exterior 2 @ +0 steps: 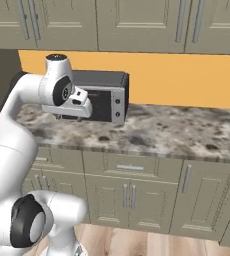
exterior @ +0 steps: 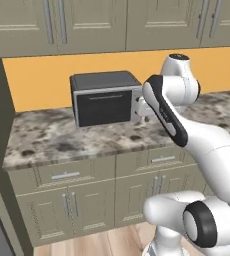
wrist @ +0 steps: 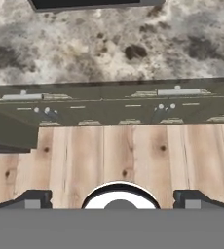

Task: Navigate to the toaster oven.

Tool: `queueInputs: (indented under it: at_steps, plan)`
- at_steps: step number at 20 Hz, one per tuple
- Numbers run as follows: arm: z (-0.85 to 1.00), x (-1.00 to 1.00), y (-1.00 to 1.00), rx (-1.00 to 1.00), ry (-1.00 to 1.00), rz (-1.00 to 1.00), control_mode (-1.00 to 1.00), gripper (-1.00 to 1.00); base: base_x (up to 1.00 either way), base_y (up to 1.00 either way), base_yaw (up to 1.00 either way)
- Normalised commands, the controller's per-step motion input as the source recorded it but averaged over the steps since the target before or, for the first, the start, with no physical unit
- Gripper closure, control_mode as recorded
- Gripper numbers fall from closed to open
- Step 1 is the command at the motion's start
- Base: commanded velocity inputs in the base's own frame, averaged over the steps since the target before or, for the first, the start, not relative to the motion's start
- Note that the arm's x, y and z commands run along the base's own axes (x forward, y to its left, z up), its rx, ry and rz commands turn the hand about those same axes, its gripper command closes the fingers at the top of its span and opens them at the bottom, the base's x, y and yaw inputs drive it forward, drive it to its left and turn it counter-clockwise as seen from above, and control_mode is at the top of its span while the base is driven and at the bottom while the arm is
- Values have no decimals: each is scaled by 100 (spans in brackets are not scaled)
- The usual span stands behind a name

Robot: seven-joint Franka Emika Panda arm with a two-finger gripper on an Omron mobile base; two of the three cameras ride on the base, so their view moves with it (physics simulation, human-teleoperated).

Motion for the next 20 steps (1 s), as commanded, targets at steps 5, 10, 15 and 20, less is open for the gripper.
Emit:
queueInputs:
  at_steps: [5,10,15,20]
  plan:
    - [0,0,0,0,0,0,100,-100,92,6,0]
    - [0,0,0,0,0,0,100,-100,53,40,0]
    - [0,0,0,0,0,0,100,-100,24,52,0]
    - [0,0,0,0,0,0,100,-100,44,19,0]
